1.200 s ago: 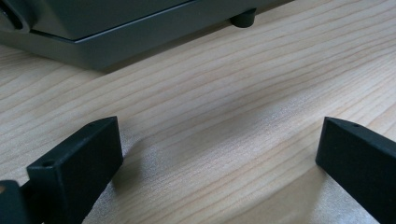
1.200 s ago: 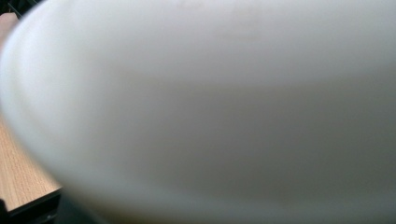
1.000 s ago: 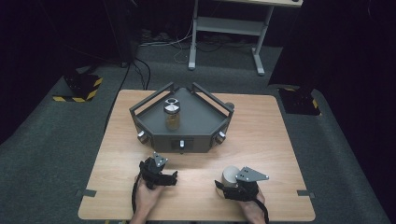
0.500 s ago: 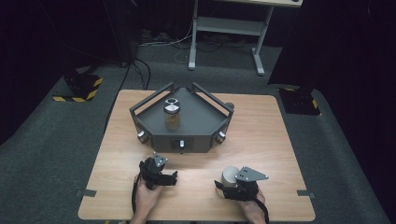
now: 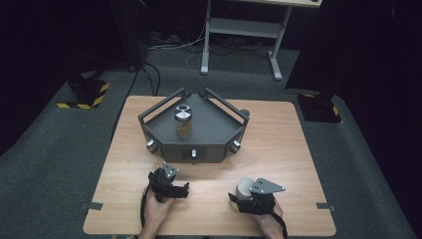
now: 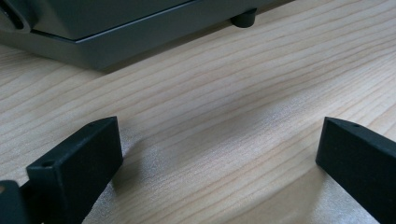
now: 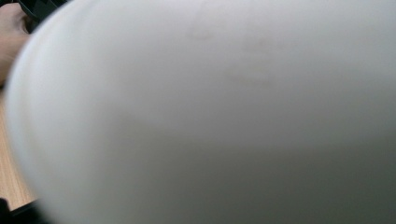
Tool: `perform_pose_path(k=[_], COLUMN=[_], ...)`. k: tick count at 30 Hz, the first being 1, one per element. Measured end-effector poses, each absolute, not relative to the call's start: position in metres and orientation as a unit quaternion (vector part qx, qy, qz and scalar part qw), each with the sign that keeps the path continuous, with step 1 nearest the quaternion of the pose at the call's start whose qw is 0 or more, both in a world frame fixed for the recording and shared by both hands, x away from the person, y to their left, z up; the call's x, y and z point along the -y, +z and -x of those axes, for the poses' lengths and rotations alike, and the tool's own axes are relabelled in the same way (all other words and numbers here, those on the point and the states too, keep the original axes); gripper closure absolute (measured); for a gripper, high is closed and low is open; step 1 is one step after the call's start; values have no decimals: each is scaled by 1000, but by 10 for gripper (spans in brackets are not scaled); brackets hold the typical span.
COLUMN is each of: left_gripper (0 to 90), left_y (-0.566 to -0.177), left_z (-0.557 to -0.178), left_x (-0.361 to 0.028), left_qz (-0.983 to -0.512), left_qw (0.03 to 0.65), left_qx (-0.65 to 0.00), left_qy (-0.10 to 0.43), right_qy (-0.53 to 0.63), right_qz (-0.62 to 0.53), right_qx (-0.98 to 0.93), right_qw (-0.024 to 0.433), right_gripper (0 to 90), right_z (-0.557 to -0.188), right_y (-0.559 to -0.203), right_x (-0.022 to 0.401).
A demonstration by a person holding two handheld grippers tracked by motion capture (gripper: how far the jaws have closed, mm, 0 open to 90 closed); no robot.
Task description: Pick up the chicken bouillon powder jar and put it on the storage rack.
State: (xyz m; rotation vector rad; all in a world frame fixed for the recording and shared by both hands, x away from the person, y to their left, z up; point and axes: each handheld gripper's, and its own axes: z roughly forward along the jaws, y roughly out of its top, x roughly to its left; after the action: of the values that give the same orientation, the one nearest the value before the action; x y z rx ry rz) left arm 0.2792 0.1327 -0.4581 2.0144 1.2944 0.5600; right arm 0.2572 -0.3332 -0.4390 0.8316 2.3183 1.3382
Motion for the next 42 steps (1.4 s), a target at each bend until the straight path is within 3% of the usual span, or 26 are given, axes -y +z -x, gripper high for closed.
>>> perform_pose_path(k=[42], left_gripper=[4], left_y=[-458], left_z=[-279], left_x=[-133], left_qz=[-772], left_qw=[335], left_qx=[-496], left_qy=[215], right_qy=[492], right_qz=[-258], right_qx=[-814], right_qw=[172], right_gripper=[328], right_z=[-277], right_y=[-365], right_x=[335])
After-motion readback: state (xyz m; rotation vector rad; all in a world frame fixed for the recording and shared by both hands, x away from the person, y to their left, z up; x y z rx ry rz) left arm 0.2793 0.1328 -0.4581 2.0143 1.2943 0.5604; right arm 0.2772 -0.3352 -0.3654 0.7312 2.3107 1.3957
